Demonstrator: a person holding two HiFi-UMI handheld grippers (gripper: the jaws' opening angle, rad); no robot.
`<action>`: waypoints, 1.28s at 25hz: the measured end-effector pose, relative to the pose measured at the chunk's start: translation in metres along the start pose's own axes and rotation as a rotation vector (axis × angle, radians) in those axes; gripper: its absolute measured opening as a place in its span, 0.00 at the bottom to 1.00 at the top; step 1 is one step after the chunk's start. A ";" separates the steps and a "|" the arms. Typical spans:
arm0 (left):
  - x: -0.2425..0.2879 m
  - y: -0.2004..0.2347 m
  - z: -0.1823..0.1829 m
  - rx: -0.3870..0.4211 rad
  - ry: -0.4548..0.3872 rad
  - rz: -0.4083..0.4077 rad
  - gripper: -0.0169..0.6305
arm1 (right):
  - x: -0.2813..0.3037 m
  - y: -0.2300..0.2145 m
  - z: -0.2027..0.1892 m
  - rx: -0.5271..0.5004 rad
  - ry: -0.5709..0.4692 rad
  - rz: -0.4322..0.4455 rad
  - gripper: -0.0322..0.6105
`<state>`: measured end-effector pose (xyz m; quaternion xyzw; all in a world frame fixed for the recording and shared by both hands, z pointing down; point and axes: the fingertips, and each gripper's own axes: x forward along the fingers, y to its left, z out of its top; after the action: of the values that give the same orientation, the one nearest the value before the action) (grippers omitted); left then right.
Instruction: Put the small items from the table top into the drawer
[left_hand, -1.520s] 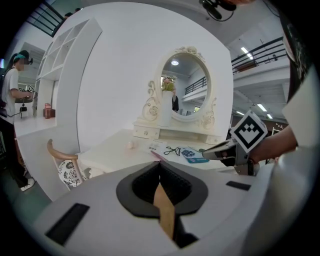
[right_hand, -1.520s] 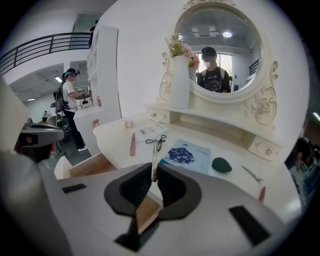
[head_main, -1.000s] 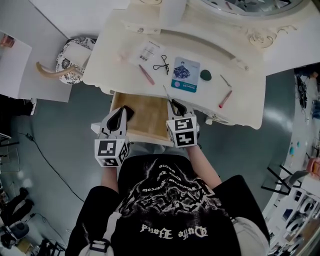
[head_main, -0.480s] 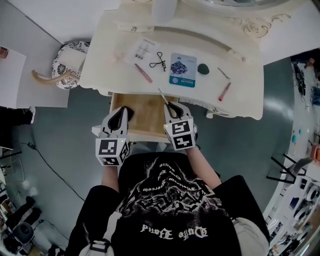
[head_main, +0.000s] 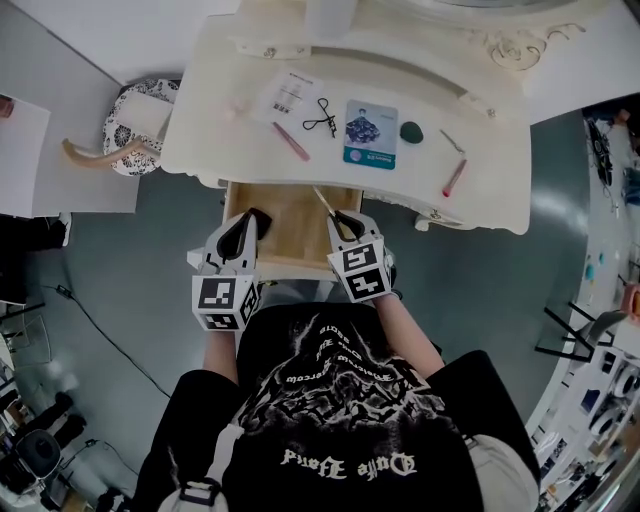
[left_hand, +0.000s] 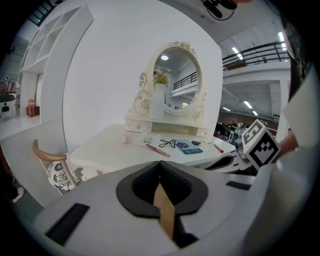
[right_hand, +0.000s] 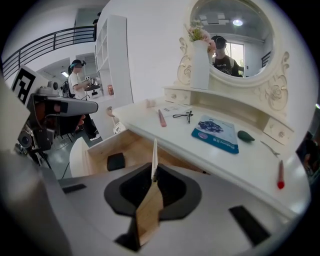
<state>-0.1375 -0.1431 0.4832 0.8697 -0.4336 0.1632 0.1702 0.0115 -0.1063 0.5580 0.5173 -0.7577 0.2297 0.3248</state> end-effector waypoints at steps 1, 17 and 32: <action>-0.001 0.001 0.000 0.000 0.001 0.001 0.05 | 0.001 0.001 -0.001 -0.002 0.007 0.002 0.12; -0.008 0.016 -0.012 -0.026 0.025 0.033 0.05 | 0.041 0.008 -0.018 -0.048 0.104 0.050 0.12; -0.015 0.043 -0.019 -0.062 0.037 0.106 0.05 | 0.087 0.023 -0.013 -0.075 0.158 0.098 0.12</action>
<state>-0.1835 -0.1487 0.5005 0.8367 -0.4806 0.1745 0.1962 -0.0288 -0.1445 0.6296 0.4474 -0.7623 0.2567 0.3910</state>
